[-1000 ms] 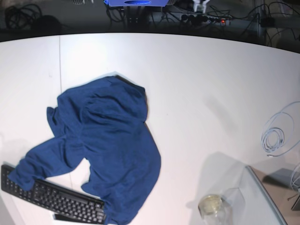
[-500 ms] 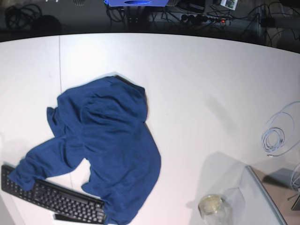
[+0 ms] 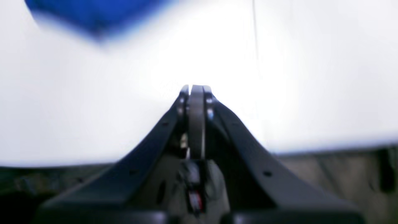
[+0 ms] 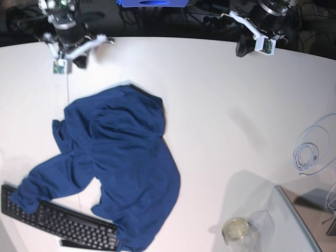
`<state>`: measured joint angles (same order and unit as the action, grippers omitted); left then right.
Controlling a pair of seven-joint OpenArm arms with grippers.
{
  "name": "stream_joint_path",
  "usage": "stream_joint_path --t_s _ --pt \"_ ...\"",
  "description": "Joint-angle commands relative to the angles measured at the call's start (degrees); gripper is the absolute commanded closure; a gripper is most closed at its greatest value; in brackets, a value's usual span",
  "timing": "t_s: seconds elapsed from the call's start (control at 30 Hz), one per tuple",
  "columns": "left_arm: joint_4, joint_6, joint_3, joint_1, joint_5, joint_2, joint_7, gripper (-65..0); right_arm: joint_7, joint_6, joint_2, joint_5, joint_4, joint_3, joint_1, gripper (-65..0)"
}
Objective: Layout the t-shirt on the table in an organized manner, then fold the t-shirt properly
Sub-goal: 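Reach both grippers to the blue t-shirt and grasp its edges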
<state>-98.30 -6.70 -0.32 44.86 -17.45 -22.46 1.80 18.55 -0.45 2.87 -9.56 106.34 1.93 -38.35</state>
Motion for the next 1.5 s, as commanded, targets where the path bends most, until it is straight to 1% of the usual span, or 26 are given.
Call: stream_joint_path --t_s 0.0,0.1,0.17,0.2,0.27,0.3,0.33,0.37,0.4,0.5,0.53,0.57,0.63,0.8,0.97,1.0,1.03,1.13,1.17,1.23,1.3,1.4,1.47 --pt "-0.12 -0.2 -0.25 -0.07 -0.26 -0.44 -1.14 0.0 -0.3 0.23 0.16 -0.33 -0.98 -1.1 1.03 0.0" --pt "2.79 -0.2 -0.25 -1.92 -0.35 -0.44 -1.14 0.0 -0.3 0.14 0.51 -0.33 -7.66 -4.09 7.27 0.0" --pt "5.07 -0.2 -0.34 -2.8 -0.35 -0.44 -1.14 0.0 -0.39 0.05 0.86 -0.77 -11.36 -5.06 10.0 0.0" --pt "5.77 -0.2 -0.78 -2.8 -0.35 -0.53 -1.14 0.0 -0.66 -0.04 1.83 -2.09 -11.88 -4.97 10.35 0.0" --pt "6.65 -0.2 -3.95 -2.53 -0.35 -0.09 -1.14 0.0 -0.66 -0.04 3.41 -7.18 -10.65 -3.12 10.52 -0.5" --pt "6.74 -0.2 -5.53 -2.53 -0.35 0.08 -1.14 0.0 -0.66 -0.04 3.68 -9.47 -9.86 -2.42 10.52 -2.1" --pt "6.92 -0.2 -6.94 -2.44 -0.35 0.08 -1.14 0.0 -0.66 -0.04 3.68 -11.67 -8.98 -2.33 10.52 -5.1" --pt "7.27 -0.2 -8.34 -2.44 -0.61 0.08 -1.14 0.0 -0.66 -0.12 3.68 -14.04 -8.1 -2.07 10.52 -10.4" --pt "7.53 -0.2 -9.66 -2.44 -0.61 0.08 -1.14 0.0 -0.66 -0.12 3.59 -15.98 -7.49 -1.98 10.52 -17.3" --pt "7.62 -0.2 -13.27 -2.53 -0.53 0.08 -1.14 0.0 -0.57 -0.12 3.5 -19.84 -7.14 -0.22 10.96 -42.9" --pt "7.62 -0.2 -13.88 -2.53 -0.61 0.08 -1.14 0.0 -0.57 -0.12 3.5 -20.72 -7.58 0.48 11.49 -48.5" --pt "7.53 -0.2 -14.41 -2.62 -0.7 0.08 -1.14 0.0 -0.57 -0.12 3.5 -22.04 -8.37 1.36 12.02 -51.0" --pt "7.53 -0.2 -14.76 -2.8 -0.7 0.08 -1.14 0.0 -0.66 -0.12 3.5 -24.77 -11.0 3.56 13.69 -48.9" --pt "7.18 -0.2 -14.5 -2.8 -0.7 0.08 -1.14 0.0 -0.66 -0.12 3.5 -30.39 -21.73 8.66 20.19 -36.3" --pt "7.18 -0.2 -14.41 -2.8 -0.7 0.08 -1.14 0.0 -0.39 0.05 3.5 -32.06 -31.93 11.03 26.08 -35.4" --pt "7.18 -0.2 -14.41 -2.8 -0.7 0.08 -1.14 0.0 -0.39 0.05 3.5 -32.06 -32.37 10.94 26.26 -33.6" --pt "7.18 -0.2 -14.5 -2.8 -0.7 0.08 -1.14 0.0 -0.39 0.05 3.5 -32.06 -32.19 10.94 26.26 -28.2" --pt "7.18 -0.2 -14.41 -2.8 -0.7 0.08 -1.14 0.0 -0.39 0.05 3.5 -32.06 -28.85 10.94 23.97 -1.7" --pt "7.18 -0.2 -14.41 -2.88 -0.7 0.08 -1.14 0.0 -0.39 0.05 3.5 -32.06 -26.39 10.59 22.57 0.0" --pt "7.27 -0.2 -14.32 -2.97 -0.7 0.17 -1.14 0.0 -0.3 0.05 3.5 -32.06 -20.41 10.51 19.32 -1.4" --pt "7.18 -0.2 -13.88 -3.85 -0.79 0.52 -1.14 0.0 -0.3 0.05 3.24 -31.98 -13.47 10.51 15.36 0.0" --pt "7.53 -0.2 -10.28 -7.54 -0.26 1.14 -1.06 0.0 -0.3 0.05 0.51 -32.06 -4.59 10.42 10.7 -0.2" --pt "7.53 -0.2 -6.06 -10.44 -0.26 1.14 -1.06 0.0 -0.3 0.05 -0.37 -32.06 -0.19 10.59 8.24 -0.2"
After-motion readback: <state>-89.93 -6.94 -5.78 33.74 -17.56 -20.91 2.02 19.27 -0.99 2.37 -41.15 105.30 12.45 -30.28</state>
